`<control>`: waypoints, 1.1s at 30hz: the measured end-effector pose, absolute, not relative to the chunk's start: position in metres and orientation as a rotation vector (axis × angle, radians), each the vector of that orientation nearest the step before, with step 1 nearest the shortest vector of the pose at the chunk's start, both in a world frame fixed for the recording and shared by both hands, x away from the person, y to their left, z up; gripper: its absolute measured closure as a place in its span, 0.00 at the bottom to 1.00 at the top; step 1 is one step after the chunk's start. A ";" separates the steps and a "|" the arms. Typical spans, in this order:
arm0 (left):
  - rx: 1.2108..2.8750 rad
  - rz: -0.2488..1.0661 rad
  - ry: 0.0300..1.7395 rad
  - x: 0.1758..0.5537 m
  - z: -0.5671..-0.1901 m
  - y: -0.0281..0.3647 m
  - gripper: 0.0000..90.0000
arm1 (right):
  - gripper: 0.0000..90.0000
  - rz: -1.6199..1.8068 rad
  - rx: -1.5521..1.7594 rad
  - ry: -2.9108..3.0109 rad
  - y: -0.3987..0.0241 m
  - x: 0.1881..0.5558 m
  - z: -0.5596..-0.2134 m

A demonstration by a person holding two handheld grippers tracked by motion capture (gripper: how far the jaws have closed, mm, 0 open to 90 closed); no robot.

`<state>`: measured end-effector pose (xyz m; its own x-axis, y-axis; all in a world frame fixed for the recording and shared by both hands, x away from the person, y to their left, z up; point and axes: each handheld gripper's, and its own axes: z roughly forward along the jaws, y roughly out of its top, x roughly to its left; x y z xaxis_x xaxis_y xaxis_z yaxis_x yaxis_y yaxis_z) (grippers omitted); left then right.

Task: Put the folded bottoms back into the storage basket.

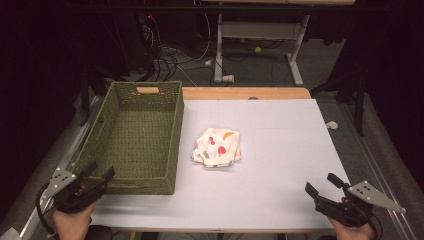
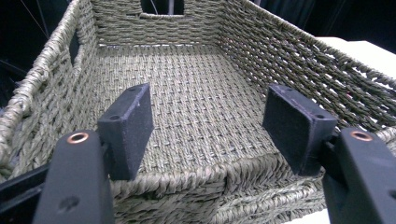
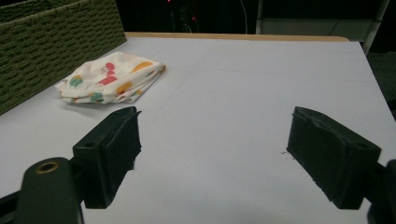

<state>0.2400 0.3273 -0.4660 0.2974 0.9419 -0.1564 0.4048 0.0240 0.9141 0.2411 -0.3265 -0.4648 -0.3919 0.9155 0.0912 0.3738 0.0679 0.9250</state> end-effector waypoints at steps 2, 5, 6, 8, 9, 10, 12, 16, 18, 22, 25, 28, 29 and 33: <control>1.557 0.667 1.280 0.240 -0.466 0.327 0.35 | 0.20 1.311 1.280 1.819 -0.326 0.241 -0.465; 1.564 0.672 1.280 0.240 -0.466 0.327 0.35 | 0.20 1.308 1.276 1.824 -0.327 0.241 -0.465; 1.563 0.672 1.280 0.240 -0.466 0.327 0.35 | 0.20 1.308 1.282 1.824 -0.327 0.242 -0.465; 1.559 0.670 1.282 0.240 -0.466 0.327 0.35 | 0.21 1.309 1.280 1.827 -0.327 0.242 -0.465; 1.560 0.669 1.282 0.240 -0.466 0.327 0.35 | 0.21 1.305 1.274 1.831 -0.326 0.242 -0.466; 1.560 0.669 1.283 0.240 -0.466 0.327 0.35 | 0.21 1.303 1.270 1.833 -0.326 0.242 -0.466; 1.560 0.667 1.283 0.240 -0.465 0.327 0.35 | 0.21 1.305 1.269 1.833 -0.326 0.242 -0.465; 1.558 0.666 1.279 0.240 -0.465 0.327 0.35 | 0.21 1.305 1.269 1.834 -0.326 0.242 -0.465; 1.558 0.667 1.277 0.240 -0.464 0.327 0.35 | 0.21 1.305 1.268 1.837 -0.326 0.242 -0.465; 1.548 0.672 1.275 0.239 -0.463 0.328 0.35 | 0.21 1.306 1.267 1.844 -0.325 0.242 -0.466; 1.549 0.678 1.281 0.239 -0.463 0.326 0.36 | 0.21 1.306 1.258 1.852 -0.325 0.243 -0.466; 1.562 0.680 1.278 0.240 -0.462 0.323 0.36 | 0.22 1.306 1.256 1.861 -0.325 0.243 -0.466; 1.561 0.679 1.274 0.240 -0.461 0.322 0.36 | 0.22 1.306 1.256 1.864 -0.325 0.243 -0.466; 1.560 0.673 1.261 0.240 -0.460 0.320 0.36 | 0.22 1.309 1.252 1.871 -0.325 0.243 -0.466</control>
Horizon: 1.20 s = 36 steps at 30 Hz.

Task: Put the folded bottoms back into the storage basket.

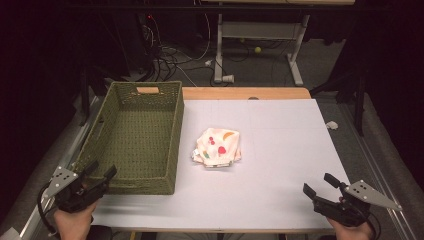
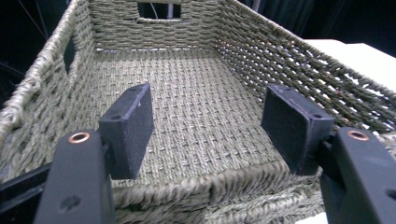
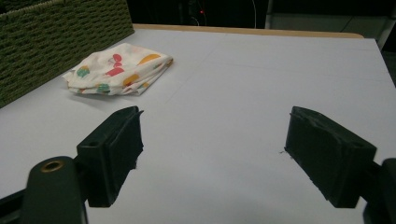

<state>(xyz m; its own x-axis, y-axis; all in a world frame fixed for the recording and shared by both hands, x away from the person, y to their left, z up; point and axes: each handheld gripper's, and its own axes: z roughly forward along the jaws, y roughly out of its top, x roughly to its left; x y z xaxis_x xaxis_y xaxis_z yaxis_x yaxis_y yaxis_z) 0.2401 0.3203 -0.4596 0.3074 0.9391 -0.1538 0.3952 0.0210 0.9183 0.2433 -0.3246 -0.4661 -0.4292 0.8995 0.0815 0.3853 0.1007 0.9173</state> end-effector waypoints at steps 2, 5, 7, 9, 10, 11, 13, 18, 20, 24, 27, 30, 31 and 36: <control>1.560 0.670 1.258 0.240 -0.459 0.320 0.36 | 0.22 1.306 1.254 1.874 -0.324 0.243 -0.466; 1.564 0.669 1.242 0.240 -0.457 0.317 0.36 | 0.22 1.305 1.252 1.876 -0.324 0.244 -0.466; 1.565 0.670 1.237 0.241 -0.456 0.314 0.36 | 0.22 1.302 1.249 1.878 -0.324 0.244 -0.466; 1.575 0.673 1.231 0.242 -0.456 0.312 0.36 | 0.22 1.303 1.248 1.879 -0.324 0.244 -0.466; 1.581 0.670 1.226 0.242 -0.456 0.310 0.36 | 0.22 1.302 1.247 1.880 -0.324 0.244 -0.466; 1.588 0.670 1.221 0.243 -0.456 0.309 0.36 | 0.22 1.302 1.249 1.879 -0.324 0.244 -0.466; 1.596 0.672 1.214 0.244 -0.455 0.307 0.36 | 0.22 1.302 1.249 1.877 -0.323 0.244 -0.466; 1.598 0.673 1.204 0.245 -0.453 0.302 0.34 | 0.22 1.302 1.244 1.881 -0.323 0.244 -0.466; 1.602 0.663 1.201 0.247 -0.453 0.301 0.34 | 0.22 1.301 1.245 1.881 -0.322 0.244 -0.466; 1.613 0.634 1.197 0.249 -0.453 0.298 0.34 | 0.22 1.299 1.242 1.886 -0.321 0.244 -0.466; 1.621 0.627 1.188 0.250 -0.452 0.295 0.34 | 0.22 1.298 1.236 1.891 -0.319 0.245 -0.466; 1.630 0.621 1.177 0.251 -0.451 0.293 0.34 | 0.22 1.295 1.236 1.894 -0.319 0.244 -0.466; 1.630 0.619 1.174 0.251 -0.451 0.292 0.34 | 0.22 1.295 1.236 1.894 -0.319 0.245 -0.466; 1.631 0.603 1.161 0.253 -0.450 0.289 0.34 | 0.22 1.295 1.229 1.897 -0.318 0.245 -0.466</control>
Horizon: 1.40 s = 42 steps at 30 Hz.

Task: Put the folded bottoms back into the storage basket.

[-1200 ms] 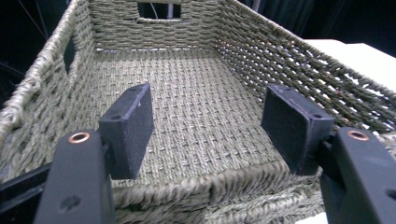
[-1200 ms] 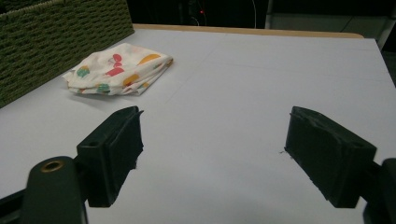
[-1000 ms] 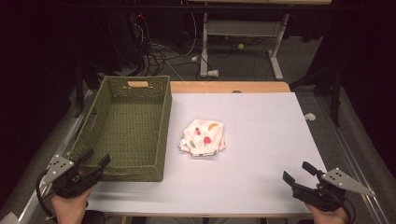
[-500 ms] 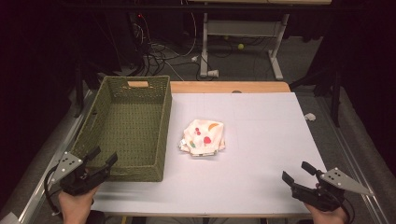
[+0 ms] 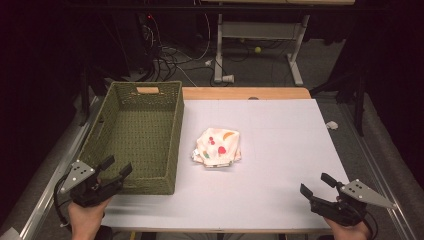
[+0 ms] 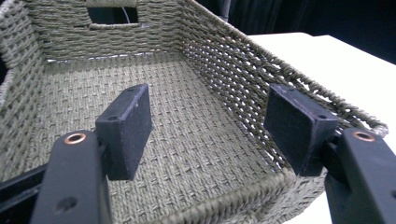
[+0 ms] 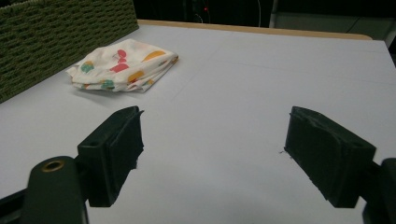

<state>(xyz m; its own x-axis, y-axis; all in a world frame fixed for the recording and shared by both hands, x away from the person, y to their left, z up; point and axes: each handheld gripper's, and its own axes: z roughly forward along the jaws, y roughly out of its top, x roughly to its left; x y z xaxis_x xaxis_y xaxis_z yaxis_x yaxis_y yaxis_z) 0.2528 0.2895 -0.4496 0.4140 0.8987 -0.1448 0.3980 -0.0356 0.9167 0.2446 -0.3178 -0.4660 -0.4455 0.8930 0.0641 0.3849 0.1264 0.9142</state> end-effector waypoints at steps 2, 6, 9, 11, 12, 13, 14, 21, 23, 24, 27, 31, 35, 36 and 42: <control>1.641 0.601 1.156 0.253 -0.448 0.288 0.34 | 0.22 1.295 1.229 1.897 -0.318 0.245 -0.466; 1.664 0.613 1.125 0.253 -0.445 0.283 0.35 | 0.22 1.297 1.228 1.899 -0.318 0.245 -0.466; 1.662 0.597 1.114 0.254 -0.444 0.281 0.35 | 0.22 1.299 1.228 1.900 -0.318 0.245 -0.466; 1.666 0.593 1.108 0.254 -0.443 0.280 0.35 | 0.22 1.303 1.227 1.899 -0.318 0.245 -0.466; 1.669 0.592 1.105 0.255 -0.443 0.279 0.35 | 0.22 1.303 1.227 1.899 -0.318 0.245 -0.466; 1.671 0.593 1.102 0.255 -0.443 0.278 0.35 | 0.22 1.303 1.226 1.900 -0.318 0.245 -0.466; 1.676 0.593 1.101 0.256 -0.442 0.277 0.35 | 0.22 1.303 1.227 1.901 -0.318 0.245 -0.466; 1.689 0.582 1.092 0.260 -0.441 0.271 0.34 | 0.22 1.302 1.228 1.901 -0.318 0.245 -0.466; 1.691 0.574 1.084 0.262 -0.440 0.268 0.34 | 0.22 1.303 1.227 1.899 -0.318 0.245 -0.466; 1.691 0.570 1.081 0.263 -0.440 0.267 0.34 | 0.22 1.302 1.227 1.899 -0.318 0.245 -0.466; 1.694 0.558 1.066 0.266 -0.438 0.261 0.34 | 0.22 1.302 1.226 1.899 -0.318 0.245 -0.466; 1.704 0.541 1.041 0.271 -0.436 0.251 0.34 | 0.22 1.303 1.225 1.899 -0.318 0.244 -0.466; 1.711 0.528 1.030 0.274 -0.436 0.245 0.34 | 0.22 1.304 1.224 1.899 -0.318 0.244 -0.466; 1.716 0.525 1.024 0.275 -0.436 0.243 0.34 | 0.22 1.304 1.224 1.899 -0.318 0.244 -0.466; 1.729 0.502 1.002 0.279 -0.435 0.233 0.34 | 0.22 1.304 1.222 1.901 -0.318 0.244 -0.466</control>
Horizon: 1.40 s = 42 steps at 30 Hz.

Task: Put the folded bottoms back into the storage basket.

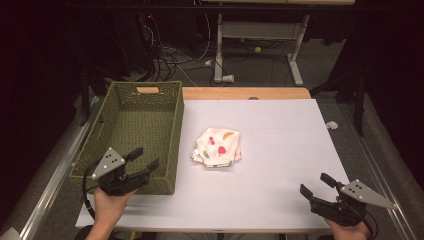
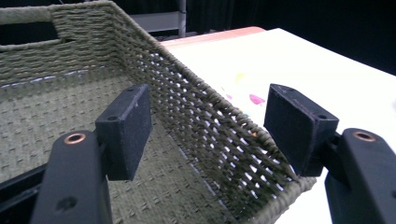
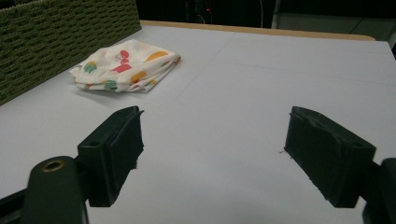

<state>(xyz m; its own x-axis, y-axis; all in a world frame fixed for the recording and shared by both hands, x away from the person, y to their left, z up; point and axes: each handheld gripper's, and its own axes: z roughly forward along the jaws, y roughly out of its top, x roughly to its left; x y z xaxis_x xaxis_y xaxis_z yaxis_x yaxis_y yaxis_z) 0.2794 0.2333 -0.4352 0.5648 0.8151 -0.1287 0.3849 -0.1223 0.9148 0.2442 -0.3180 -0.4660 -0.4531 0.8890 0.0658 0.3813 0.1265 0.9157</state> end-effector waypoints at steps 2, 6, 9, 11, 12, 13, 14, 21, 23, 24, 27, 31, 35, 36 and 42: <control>1.729 0.494 0.999 0.281 -0.435 0.231 0.34 | 0.22 1.305 1.222 1.901 -0.318 0.244 -0.466; 1.734 0.486 0.991 0.283 -0.435 0.227 0.34 | 0.22 1.304 1.222 1.901 -0.318 0.244 -0.466; 1.733 0.480 0.987 0.284 -0.434 0.225 0.34 | 0.22 1.304 1.221 1.901 -0.318 0.244 -0.466; 1.733 0.475 0.986 0.285 -0.434 0.223 0.34 | 0.22 1.305 1.222 1.901 -0.318 0.244 -0.466; 1.739 0.473 0.981 0.285 -0.434 0.222 0.34 | 0.22 1.305 1.222 1.902 -0.318 0.244 -0.466; 1.737 0.471 0.981 0.286 -0.434 0.221 0.34 | 0.22 1.305 1.222 1.901 -0.318 0.244 -0.466; 1.742 0.472 0.979 0.286 -0.434 0.220 0.34 | 0.22 1.304 1.221 1.901 -0.318 0.244 -0.466; 1.755 0.461 0.958 0.292 -0.431 0.210 0.34 | 0.22 1.303 1.227 1.904 -0.318 0.245 -0.466; 1.758 0.458 0.952 0.292 -0.430 0.208 0.34 | 0.22 1.303 1.227 1.903 -0.318 0.245 -0.466; 1.760 0.456 0.949 0.293 -0.430 0.206 0.34 | 0.22 1.303 1.226 1.902 -0.318 0.245 -0.466; 1.767 0.449 0.938 0.295 -0.430 0.202 0.34 | 0.22 1.303 1.225 1.902 -0.318 0.245 -0.466; 1.772 0.441 0.930 0.297 -0.429 0.197 0.34 | 0.22 1.303 1.226 1.904 -0.318 0.245 -0.466; 1.776 0.430 0.929 0.301 -0.428 0.192 0.34 | 0.22 1.303 1.225 1.905 -0.318 0.245 -0.466; 1.778 0.427 0.926 0.302 -0.428 0.190 0.34 | 0.22 1.303 1.226 1.904 -0.318 0.245 -0.466; 1.781 0.409 0.922 0.307 -0.427 0.183 0.34 | 0.22 1.303 1.226 1.905 -0.318 0.245 -0.466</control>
<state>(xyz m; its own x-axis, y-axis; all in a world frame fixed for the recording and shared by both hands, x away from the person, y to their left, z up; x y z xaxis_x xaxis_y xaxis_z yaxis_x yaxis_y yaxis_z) 0.3068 0.1831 -0.4271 0.6458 0.7492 -0.1471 0.3940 -0.1619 0.9048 0.2446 -0.3179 -0.4661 -0.4532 0.8888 0.0686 0.3860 0.1263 0.9138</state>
